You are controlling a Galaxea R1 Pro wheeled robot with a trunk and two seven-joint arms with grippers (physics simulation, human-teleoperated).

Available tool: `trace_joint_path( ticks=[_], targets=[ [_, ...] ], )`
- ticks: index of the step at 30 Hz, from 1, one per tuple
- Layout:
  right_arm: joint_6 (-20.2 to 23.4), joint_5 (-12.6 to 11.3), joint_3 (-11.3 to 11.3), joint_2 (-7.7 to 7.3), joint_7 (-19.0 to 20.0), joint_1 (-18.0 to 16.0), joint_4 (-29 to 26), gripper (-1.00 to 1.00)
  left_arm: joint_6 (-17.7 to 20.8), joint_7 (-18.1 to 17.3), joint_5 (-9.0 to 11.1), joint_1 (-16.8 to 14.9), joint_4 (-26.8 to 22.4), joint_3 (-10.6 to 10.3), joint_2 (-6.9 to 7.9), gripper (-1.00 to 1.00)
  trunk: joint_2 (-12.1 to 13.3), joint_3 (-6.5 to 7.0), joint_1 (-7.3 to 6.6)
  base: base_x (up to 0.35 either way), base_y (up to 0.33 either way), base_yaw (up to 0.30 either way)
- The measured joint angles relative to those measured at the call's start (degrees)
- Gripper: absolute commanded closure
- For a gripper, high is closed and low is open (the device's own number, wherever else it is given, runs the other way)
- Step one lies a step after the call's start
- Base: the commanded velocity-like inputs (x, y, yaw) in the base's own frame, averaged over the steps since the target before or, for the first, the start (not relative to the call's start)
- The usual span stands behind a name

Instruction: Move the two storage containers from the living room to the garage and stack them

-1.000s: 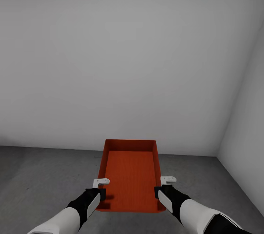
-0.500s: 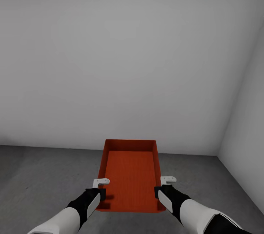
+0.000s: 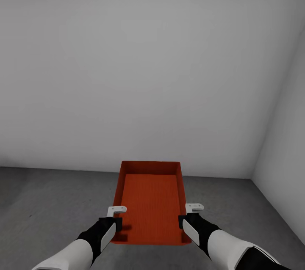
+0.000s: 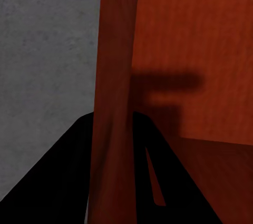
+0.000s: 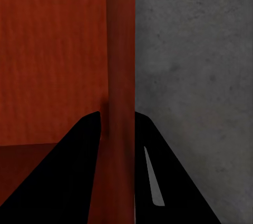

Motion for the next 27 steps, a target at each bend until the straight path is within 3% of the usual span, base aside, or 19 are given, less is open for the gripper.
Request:
trace_joint_path(
  ticks=[27],
  targets=[
    [0.0,0.0,0.0,0.00,0.0,0.0,0.0,1.00,0.0,0.0,0.1,0.0,0.0,0.0,0.00,1.00,-10.8,-4.85,5.93,0.000,0.000,0.000]
  ],
)
